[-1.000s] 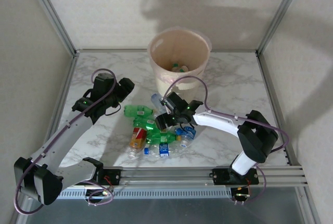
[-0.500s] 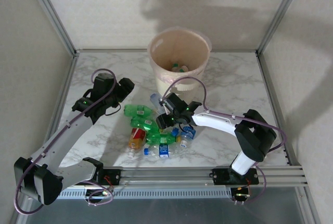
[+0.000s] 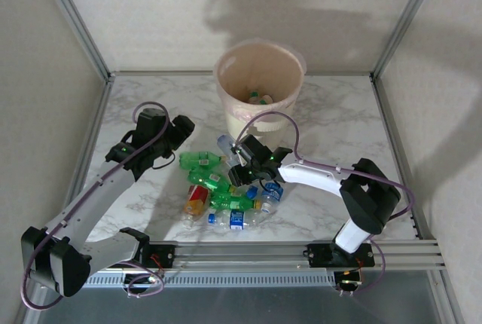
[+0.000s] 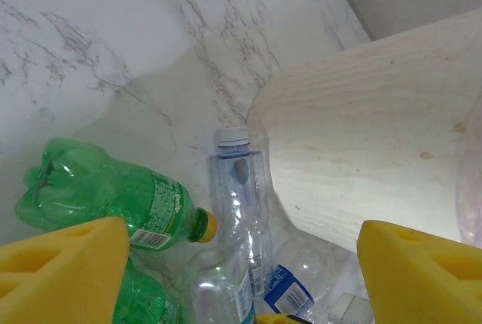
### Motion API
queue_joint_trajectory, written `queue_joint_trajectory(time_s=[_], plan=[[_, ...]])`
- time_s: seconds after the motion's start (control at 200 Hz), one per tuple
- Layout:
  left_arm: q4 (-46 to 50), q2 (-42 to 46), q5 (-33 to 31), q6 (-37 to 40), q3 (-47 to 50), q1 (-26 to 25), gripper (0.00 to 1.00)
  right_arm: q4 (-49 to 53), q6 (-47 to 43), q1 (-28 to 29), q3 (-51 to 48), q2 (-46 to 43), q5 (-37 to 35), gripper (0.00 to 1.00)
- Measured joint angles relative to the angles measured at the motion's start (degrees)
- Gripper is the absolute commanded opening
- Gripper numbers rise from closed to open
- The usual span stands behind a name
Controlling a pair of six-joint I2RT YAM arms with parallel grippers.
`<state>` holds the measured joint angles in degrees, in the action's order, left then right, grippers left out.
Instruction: Put the plastic bottles in the bin
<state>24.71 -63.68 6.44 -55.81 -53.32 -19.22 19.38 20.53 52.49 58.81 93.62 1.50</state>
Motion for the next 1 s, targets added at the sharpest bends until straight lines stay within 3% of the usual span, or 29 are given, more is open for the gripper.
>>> queue_joint_trajectory(time_s=[0.506, 0.886, 0.996], plan=[[-0.15, 1.46, -0.02, -1.07, 2.08, 0.55, 0.79, 6.73, 2.36, 2.47, 2.40, -6.56, -3.23, 0.48], [-0.26, 1.44, -0.04, -1.44, 2.08, 0.87, 0.79, 17.03, 2.99, 10.08, 22.97, -8.72, -11.43, 0.48], [0.61, 1.38, -0.39, -1.51, 1.07, 1.46, 0.86, 19.50, 2.40, 10.05, 29.27, -9.51, -15.28, 0.49]])
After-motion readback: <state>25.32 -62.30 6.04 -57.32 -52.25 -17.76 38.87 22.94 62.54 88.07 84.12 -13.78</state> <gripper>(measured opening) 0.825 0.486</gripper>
